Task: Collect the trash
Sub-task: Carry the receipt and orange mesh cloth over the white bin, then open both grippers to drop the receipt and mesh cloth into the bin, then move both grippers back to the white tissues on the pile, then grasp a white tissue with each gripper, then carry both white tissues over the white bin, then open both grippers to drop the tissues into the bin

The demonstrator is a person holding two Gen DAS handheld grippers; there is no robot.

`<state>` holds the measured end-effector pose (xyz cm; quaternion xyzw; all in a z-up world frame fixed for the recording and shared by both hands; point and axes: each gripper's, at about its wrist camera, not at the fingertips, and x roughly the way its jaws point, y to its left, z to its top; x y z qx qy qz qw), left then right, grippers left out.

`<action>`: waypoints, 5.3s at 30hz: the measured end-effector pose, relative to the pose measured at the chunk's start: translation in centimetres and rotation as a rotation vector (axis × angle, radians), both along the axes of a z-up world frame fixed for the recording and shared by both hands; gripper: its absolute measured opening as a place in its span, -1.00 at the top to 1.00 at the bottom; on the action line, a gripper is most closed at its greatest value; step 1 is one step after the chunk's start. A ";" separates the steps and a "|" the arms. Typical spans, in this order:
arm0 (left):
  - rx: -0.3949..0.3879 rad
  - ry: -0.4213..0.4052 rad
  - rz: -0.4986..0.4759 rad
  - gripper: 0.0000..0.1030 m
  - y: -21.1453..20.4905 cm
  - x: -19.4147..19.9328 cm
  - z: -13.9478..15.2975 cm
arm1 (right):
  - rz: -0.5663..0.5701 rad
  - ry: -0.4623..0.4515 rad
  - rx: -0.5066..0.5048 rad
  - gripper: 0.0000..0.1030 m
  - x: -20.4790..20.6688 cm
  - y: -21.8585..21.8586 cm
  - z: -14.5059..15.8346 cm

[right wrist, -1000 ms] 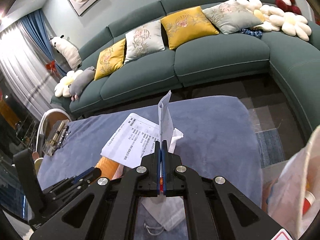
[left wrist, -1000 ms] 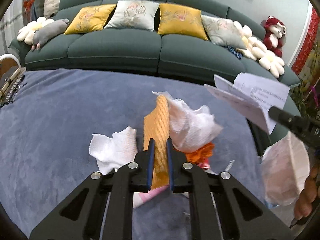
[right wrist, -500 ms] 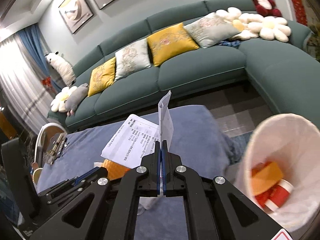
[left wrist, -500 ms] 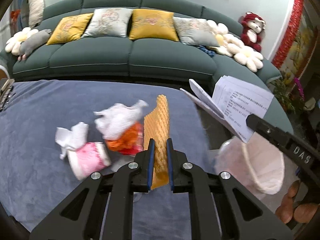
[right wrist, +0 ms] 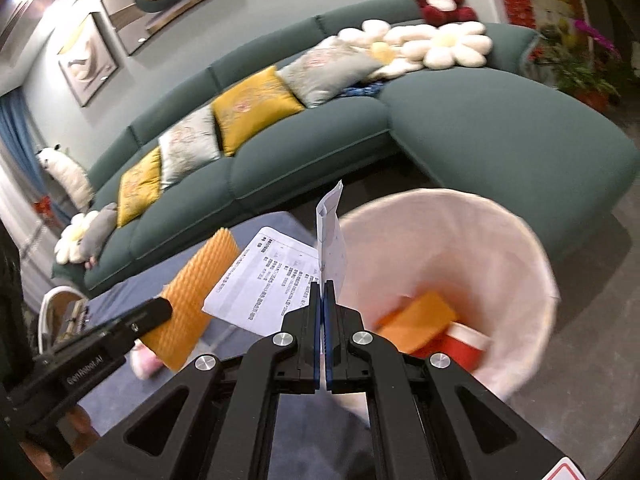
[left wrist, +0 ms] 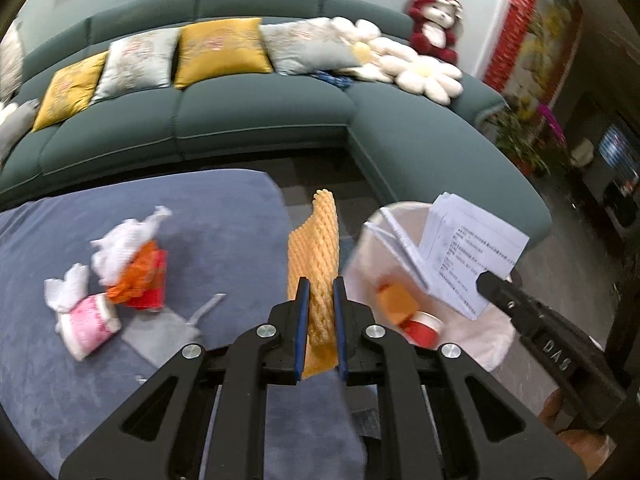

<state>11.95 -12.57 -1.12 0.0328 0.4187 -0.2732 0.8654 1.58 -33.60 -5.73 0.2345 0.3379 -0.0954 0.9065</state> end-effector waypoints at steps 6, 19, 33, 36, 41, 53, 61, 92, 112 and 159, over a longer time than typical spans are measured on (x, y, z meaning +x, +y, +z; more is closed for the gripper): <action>0.036 0.003 -0.111 0.78 -6.0 -2.1 -0.8 | -0.073 0.048 -0.035 0.96 -2.3 -3.3 -1.2; 0.100 0.045 -0.192 0.77 -11.5 -2.1 -3.2 | -0.121 0.123 -0.082 0.94 -3.1 -5.9 -2.6; 0.087 0.043 -0.094 -0.06 -9.2 -1.1 -2.7 | -0.154 0.075 -0.086 0.38 -3.2 -4.8 -0.7; 0.085 0.048 -0.064 -0.08 -7.9 -0.6 -2.5 | -0.129 0.082 -0.116 0.34 -2.7 -3.8 -0.2; 0.085 0.045 -0.013 -0.14 -5.1 0.2 -2.2 | -0.086 0.097 -0.152 0.27 -1.8 -1.8 0.4; 0.131 0.064 0.202 -0.28 6.8 3.7 -3.7 | 0.116 0.105 -0.168 0.23 3.1 8.0 0.5; 0.185 0.075 0.365 -0.45 15.9 6.8 -5.5 | 0.278 0.138 -0.152 0.23 8.3 16.3 -1.1; 0.074 0.323 0.529 0.54 29.0 18.5 -13.9 | 0.487 0.249 -0.106 0.92 24.6 28.6 -8.3; -0.009 0.114 0.452 0.76 25.4 12.7 -0.8 | 0.407 -0.046 -0.100 0.94 16.9 23.7 5.7; 0.054 0.160 -0.148 0.44 -11.3 -1.1 -1.3 | -0.100 -0.002 -0.088 0.78 -1.4 -6.2 2.7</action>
